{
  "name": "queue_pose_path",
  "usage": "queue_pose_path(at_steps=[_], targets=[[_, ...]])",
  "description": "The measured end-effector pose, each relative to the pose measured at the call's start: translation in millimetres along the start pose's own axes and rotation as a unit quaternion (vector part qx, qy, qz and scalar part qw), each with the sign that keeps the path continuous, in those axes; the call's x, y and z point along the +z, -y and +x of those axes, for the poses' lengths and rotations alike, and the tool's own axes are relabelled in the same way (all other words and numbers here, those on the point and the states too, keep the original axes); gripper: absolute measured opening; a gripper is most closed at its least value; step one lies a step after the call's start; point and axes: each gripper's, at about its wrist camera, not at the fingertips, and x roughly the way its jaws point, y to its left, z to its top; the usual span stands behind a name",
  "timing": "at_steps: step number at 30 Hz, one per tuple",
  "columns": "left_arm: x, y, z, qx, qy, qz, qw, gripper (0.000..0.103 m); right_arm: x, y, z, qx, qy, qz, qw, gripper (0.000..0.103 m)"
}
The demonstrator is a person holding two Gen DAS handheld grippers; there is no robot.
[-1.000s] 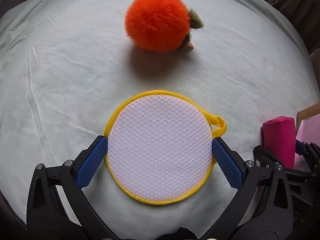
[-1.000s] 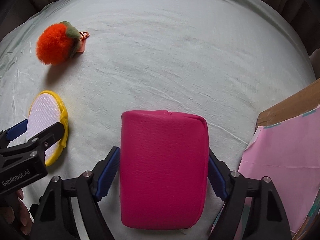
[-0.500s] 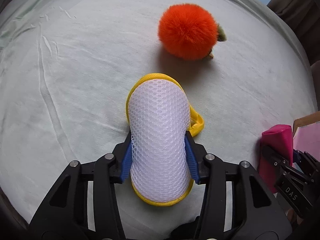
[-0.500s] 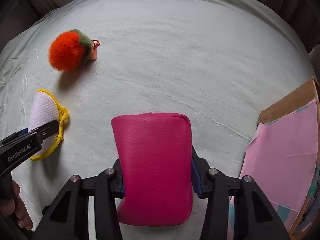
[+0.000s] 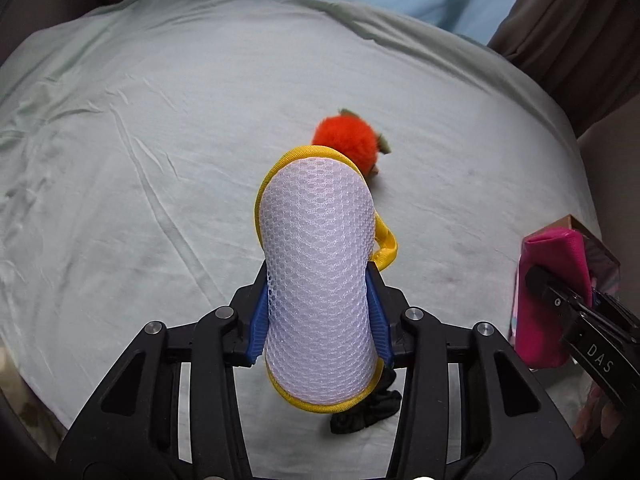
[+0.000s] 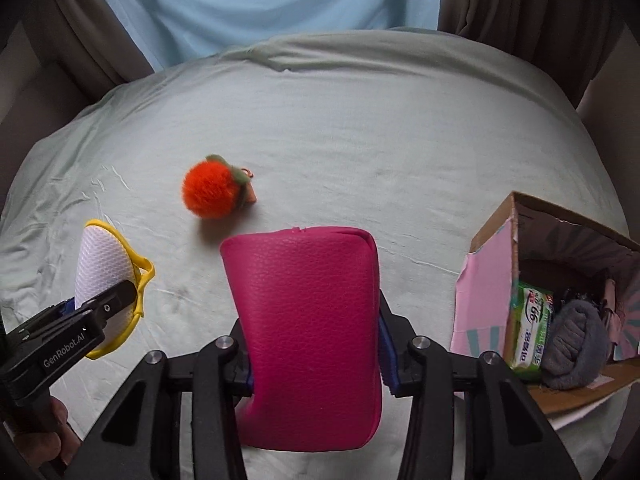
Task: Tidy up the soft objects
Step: 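Carry the mesh pad and pink pouch over the box with both tools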
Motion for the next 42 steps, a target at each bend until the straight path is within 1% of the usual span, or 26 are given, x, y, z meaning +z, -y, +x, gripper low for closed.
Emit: queue_pose_path(at_steps=[2,5,7,9,11,14,16,20,24,29,33,36,42], targets=[[10,6,-24,-0.005,0.005,0.020,0.9998,0.039,3,0,-27,0.002,0.010,0.019,1.000,0.041],[21,15,-62,-0.024,0.012,0.044,0.9986,0.039,10,0,-62,0.006,0.025,0.048,0.999,0.041],[30,28,-81,-0.047,0.012,0.071,0.9963,0.039,12,4,-86,0.008,0.034,0.066,0.997,0.041],[37,51,-101,-0.059,0.014,0.110,0.9921,0.039,16,7,-105,0.007,0.046,0.087,0.995,0.041],[42,70,-117,-0.076,0.025,0.139,0.9871,0.039,15,22,-129,0.008,0.060,0.110,0.992,0.041],[49,103,-138,-0.088,0.036,0.161,0.9824,0.039,20,42,-154,0.004,0.078,0.131,0.988,0.041],[50,125,-146,-0.093,0.029,0.168,0.9809,0.039,22,59,-169,-0.001,0.084,0.137,0.987,0.041],[46,176,-151,-0.098,0.031,0.169,0.9802,0.039,28,100,-190,-0.007,0.091,0.140,0.986,0.041],[34,227,-144,-0.108,0.029,0.155,0.9817,0.039,25,151,-203,-0.013,0.086,0.129,0.988,0.041],[9,289,-122,-0.118,0.005,0.135,0.9838,0.039,21,216,-201,-0.016,0.069,0.121,0.990,0.041],[-3,330,-92,-0.114,-0.024,0.129,0.9848,0.039,20,260,-184,-0.013,0.045,0.120,0.992,0.041],[-10,355,-59,-0.104,-0.050,0.126,0.9853,0.039,20,286,-164,-0.009,0.024,0.116,0.993,0.041],[-25,383,0,-0.074,-0.103,0.129,0.9835,0.039,18,324,-115,0.010,-0.020,0.113,0.993,0.041]])
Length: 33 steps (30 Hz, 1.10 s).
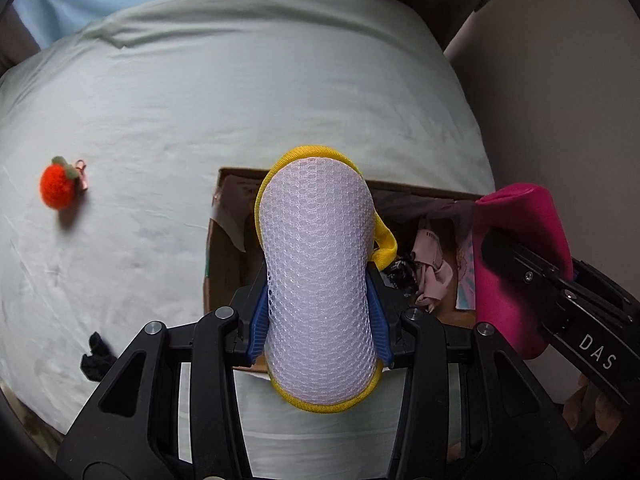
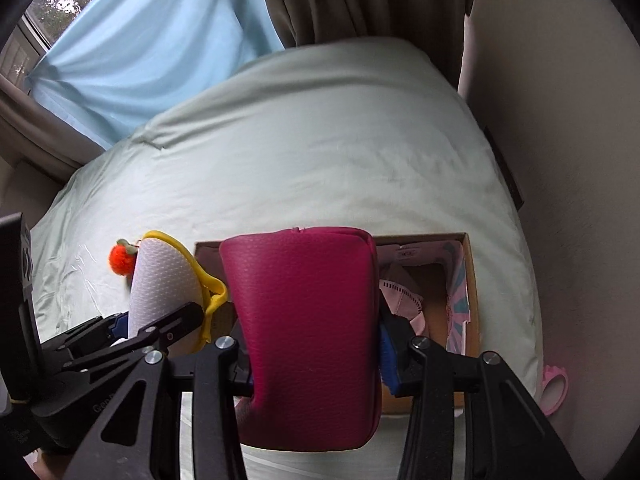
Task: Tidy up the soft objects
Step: 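Carry the mesh pad and pink pouch over the box with both tools, then open both tools to drop the pad and pouch into the box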
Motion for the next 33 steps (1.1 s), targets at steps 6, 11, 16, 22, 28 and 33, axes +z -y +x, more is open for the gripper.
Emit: queue_pose_path(at_steps=[6,11,16,22,28,33], targets=[[-3,4,51,0.023,-0.058,0.001,0.9981,0.039,3,18,46,0.005,-0.054,-0.003,0.999,0.041],[-3,7,75,0.039,-0.083,0.021,0.9955,0.039,3,33,78,0.001,-0.102,0.004,0.995,0.041],[0,18,77,0.057,-0.078,0.051,0.9940,0.103,2,51,100,-0.005,-0.142,0.034,0.989,0.054],[-3,26,82,0.076,-0.089,0.085,0.9896,0.103,0,63,98,-0.001,-0.117,0.044,0.992,0.103],[-4,17,74,0.059,-0.087,0.070,0.9920,0.103,-4,61,95,0.003,-0.112,0.029,0.993,0.103],[-9,22,63,0.051,-0.077,0.073,0.9930,0.103,-6,58,81,0.009,-0.100,0.030,0.995,0.103]])
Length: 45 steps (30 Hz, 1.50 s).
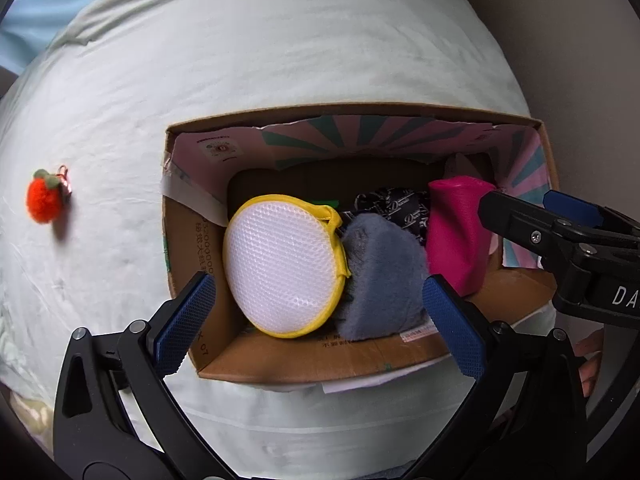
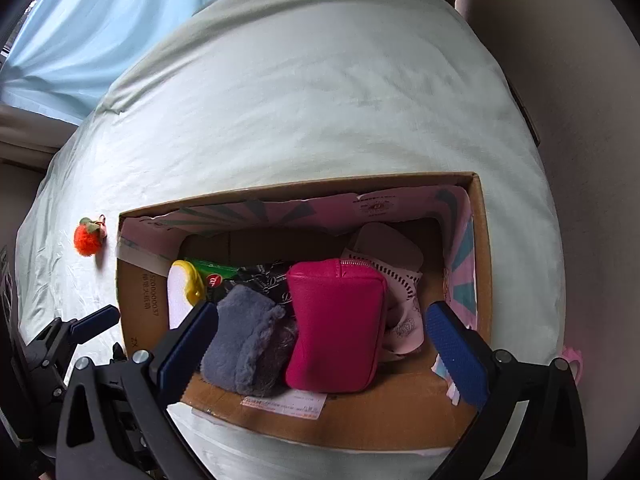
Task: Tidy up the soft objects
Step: 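Open both tools to drop the pad and pouch into the box, then move both tools back toward the orange pompom and black scrunchie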
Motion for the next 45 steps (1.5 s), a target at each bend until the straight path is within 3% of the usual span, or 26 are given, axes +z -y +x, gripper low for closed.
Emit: queue_pose_path(at_steps=[12,22,34,39,45], targets=[[-23,-1,-66,-0.020,0.052,-0.003,0.9985,0.103,-26,-20,-60,-0.003,0.039,0.003,0.999,0.103],[-70,-33,-154,-0.029,0.146,-0.021,0.9887,0.103,-69,-65,-144,-0.016,0.118,-0.031,0.992,0.103],[-147,-141,-234,-0.011,0.232,-0.036,0.9720,0.103,-146,-164,-210,-0.011,0.231,-0.062,0.971,0.103],[-162,-203,-252,-0.010,0.248,-0.047,0.9676,0.103,-173,-215,-209,-0.021,0.256,-0.075,0.964,0.103],[-158,-269,-253,-0.002,0.256,-0.042,0.9657,0.103,-187,-268,-186,-0.003,0.261,-0.062,0.963,0.103]])
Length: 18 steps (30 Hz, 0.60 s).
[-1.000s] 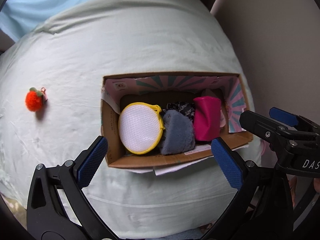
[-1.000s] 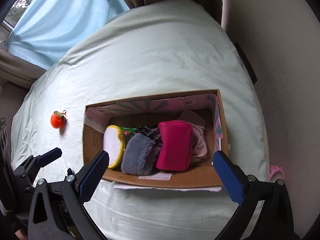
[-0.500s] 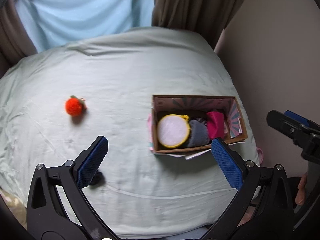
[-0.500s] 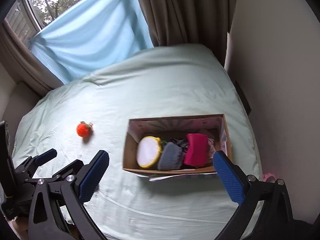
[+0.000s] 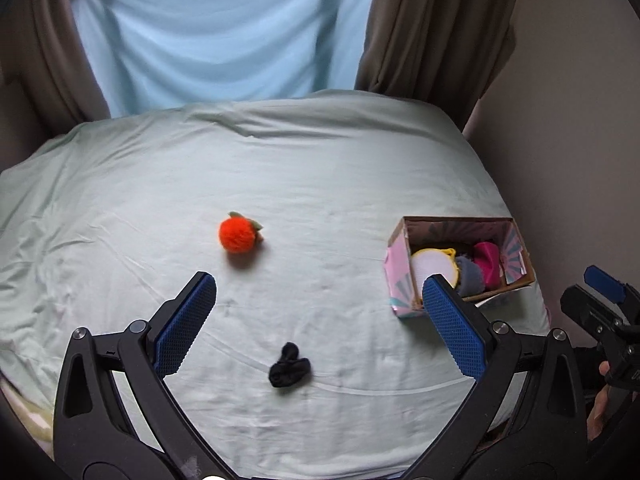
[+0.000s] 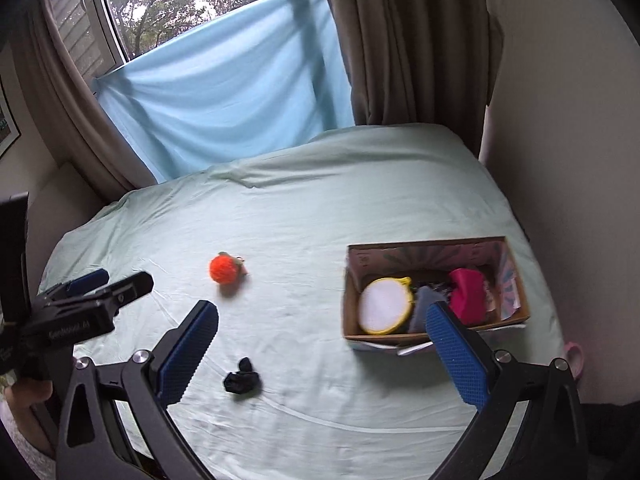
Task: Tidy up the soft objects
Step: 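Move both tools back toward the orange pompom and black scrunchie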
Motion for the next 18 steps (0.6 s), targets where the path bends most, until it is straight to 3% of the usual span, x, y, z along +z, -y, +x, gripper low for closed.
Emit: queue_pose_path(at_steps=[9,18], targets=[[14,-92,62,-0.007,-0.010,0.022,0.9997,0.103,-45,-65,62,-0.007,-0.022,0.058,0.998,0.103],[10,-151,184,-0.039,-0.028,0.046,0.9978,0.102,-104,-104,160,-0.043,-0.054,0.075,0.995,0.103]])
